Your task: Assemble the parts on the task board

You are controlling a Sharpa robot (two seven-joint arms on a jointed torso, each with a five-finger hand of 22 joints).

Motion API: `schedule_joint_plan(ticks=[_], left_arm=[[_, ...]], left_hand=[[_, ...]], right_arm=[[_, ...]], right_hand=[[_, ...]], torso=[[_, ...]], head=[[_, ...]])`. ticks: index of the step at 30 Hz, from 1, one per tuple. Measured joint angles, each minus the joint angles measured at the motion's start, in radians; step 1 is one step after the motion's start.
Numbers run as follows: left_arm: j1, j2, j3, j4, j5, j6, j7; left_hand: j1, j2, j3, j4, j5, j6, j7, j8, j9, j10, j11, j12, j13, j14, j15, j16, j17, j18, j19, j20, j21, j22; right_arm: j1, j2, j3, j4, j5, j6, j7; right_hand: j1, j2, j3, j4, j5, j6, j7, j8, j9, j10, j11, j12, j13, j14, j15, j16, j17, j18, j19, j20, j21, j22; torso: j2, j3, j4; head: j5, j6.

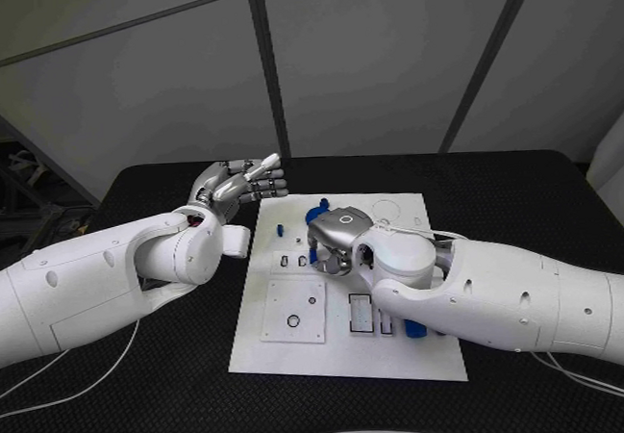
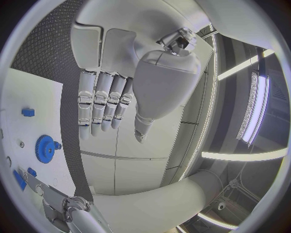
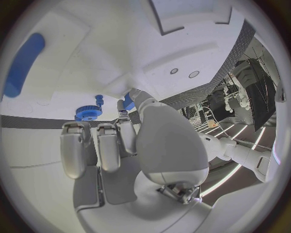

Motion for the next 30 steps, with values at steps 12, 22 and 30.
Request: schedule_joint_plan(ticks=[12, 22, 30], left_arm=[[0.000, 0.000, 0.000, 0.000, 0.000, 0.000, -0.001], [0.000, 0.000, 0.000, 0.000, 0.000, 0.000, -0.002], [0.000, -0.001, 0.000, 0.000, 0.000, 0.000, -0.003]], left_hand=[[0.000, 0.000, 0.000, 0.000, 0.000, 0.000, 0.000, 0.000, 0.000, -0.004, 0.004, 0.000, 0.000, 0.000, 0.000, 0.000, 0.000, 0.000, 0.000, 0.000, 0.000, 0.000], [0.000, 0.000, 0.000, 0.000, 0.000, 0.000, 0.000, 0.000, 0.000, -0.004, 0.004, 0.000, 0.000, 0.000, 0.000, 0.000, 0.000, 0.000, 0.000, 0.000, 0.000, 0.000], [0.000, 0.000, 0.000, 0.000, 0.000, 0.000, 0.000, 0.000, 0.000, -0.004, 0.004, 0.000, 0.000, 0.000, 0.000, 0.000, 0.000, 0.000, 0.000, 0.000, 0.000, 0.000]], right_arm=[[0.001, 0.002, 0.000, -0.002, 0.003, 0.007, -0.001], [0.001, 0.003, 0.000, -0.002, 0.005, 0.006, -0.002], [0.001, 0.006, 0.000, -0.002, 0.006, 0.007, -0.002]], right_hand=[[-0.005, -0.005, 0.000, 0.000, 0.000, -0.002, 0.001, -0.001, 0.000, 0.000, 0.000, -0.004, 0.000, 0.000, 0.000, 0.000, 0.000, 0.000, 0.000, 0.000, 0.000, 0.000], [-0.009, -0.009, 0.003, 0.003, 0.000, -0.002, 0.001, -0.001, -0.001, 0.000, 0.000, -0.005, 0.000, 0.000, 0.000, 0.000, 0.000, 0.000, 0.000, 0.000, 0.000, 0.000], [-0.009, -0.009, 0.002, 0.004, 0.003, -0.002, 0.001, -0.004, -0.003, 0.000, 0.000, -0.005, 0.000, 0.000, 0.000, 0.000, 0.000, 0.000, 0.000, 0.000, 0.000, 0.000]], torso=[[-0.001, 0.0001, -0.0008], [-0.001, -0.0001, -0.0010], [-0.001, -0.0001, -0.0013]], head=[[0.000, -0.001], [0.002, 0.000], [0.002, 0.000]])
